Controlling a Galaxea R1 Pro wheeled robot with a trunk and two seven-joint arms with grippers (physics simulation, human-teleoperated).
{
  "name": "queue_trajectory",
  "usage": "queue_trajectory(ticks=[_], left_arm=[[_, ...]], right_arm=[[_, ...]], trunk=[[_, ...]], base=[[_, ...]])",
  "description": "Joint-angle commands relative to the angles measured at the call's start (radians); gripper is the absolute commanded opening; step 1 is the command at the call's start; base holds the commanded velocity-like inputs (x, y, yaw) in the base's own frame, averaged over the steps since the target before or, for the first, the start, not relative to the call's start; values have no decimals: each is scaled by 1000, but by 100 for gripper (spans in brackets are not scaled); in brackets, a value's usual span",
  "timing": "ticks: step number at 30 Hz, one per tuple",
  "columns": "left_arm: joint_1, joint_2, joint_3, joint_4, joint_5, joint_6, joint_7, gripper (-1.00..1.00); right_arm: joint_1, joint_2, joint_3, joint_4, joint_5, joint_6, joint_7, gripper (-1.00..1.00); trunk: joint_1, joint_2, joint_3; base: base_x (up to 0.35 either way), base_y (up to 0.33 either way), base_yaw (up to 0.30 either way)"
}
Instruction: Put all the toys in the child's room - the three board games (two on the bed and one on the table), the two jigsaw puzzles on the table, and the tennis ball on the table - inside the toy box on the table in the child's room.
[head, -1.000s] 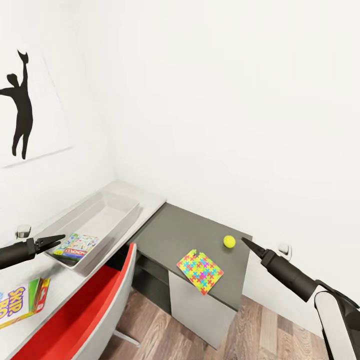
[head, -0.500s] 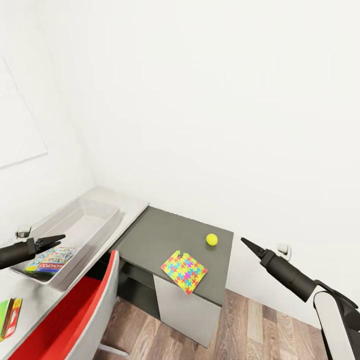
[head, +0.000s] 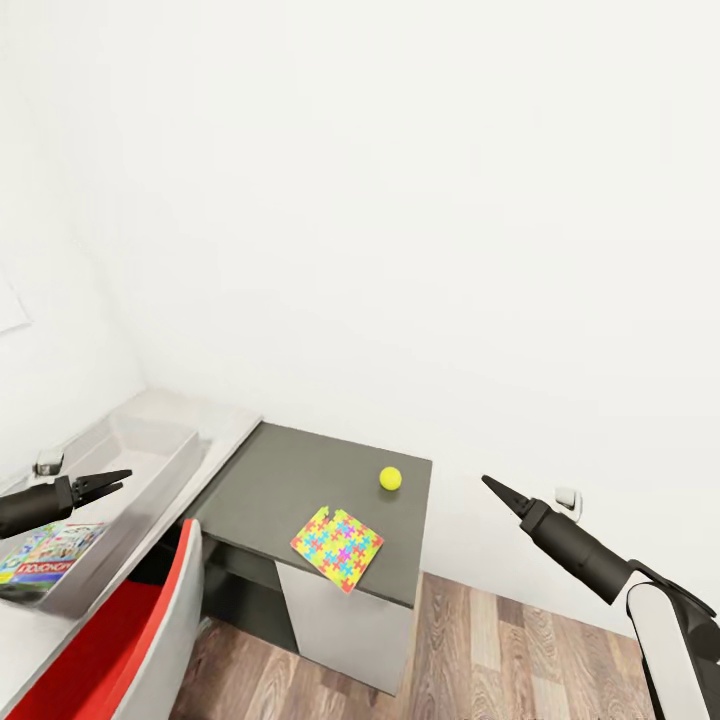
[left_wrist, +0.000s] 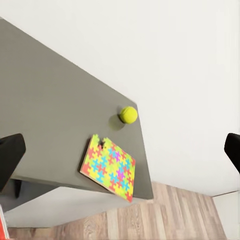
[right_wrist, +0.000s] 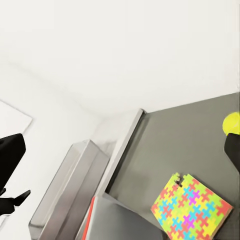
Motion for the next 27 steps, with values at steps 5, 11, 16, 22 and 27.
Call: queue_trajectory(ticks=[5,11,16,22,27], left_arm=[[-1,-2,2,-1,-11,11,-9,100],[-1,-4,0,-1,-12,10,-9,100],[-1,-6,-1,-1,-12,9,-9,100],[-1,-7,-1,-1,-12,9,-9,100],[-1,-9,0,-1,-15,9,-9,100]], right_arm=[[-1,0,-2,0,-1,6,2,100],[-1,0,-2,0,0,6,1,100],[-1,0,-2,0,1,6,1,100],[-1,0,-3,1,1,6,0,100],[-1,0,-3,2,0,6,0,100]], trunk=[[1,-2,3],[1,-2,9],[1,-2,14],[1,-2,20],[1,-2,25]], base=[[0,0,-246],[0,0,-246],[0,0,-246],[0,0,-246],[0,0,-246]])
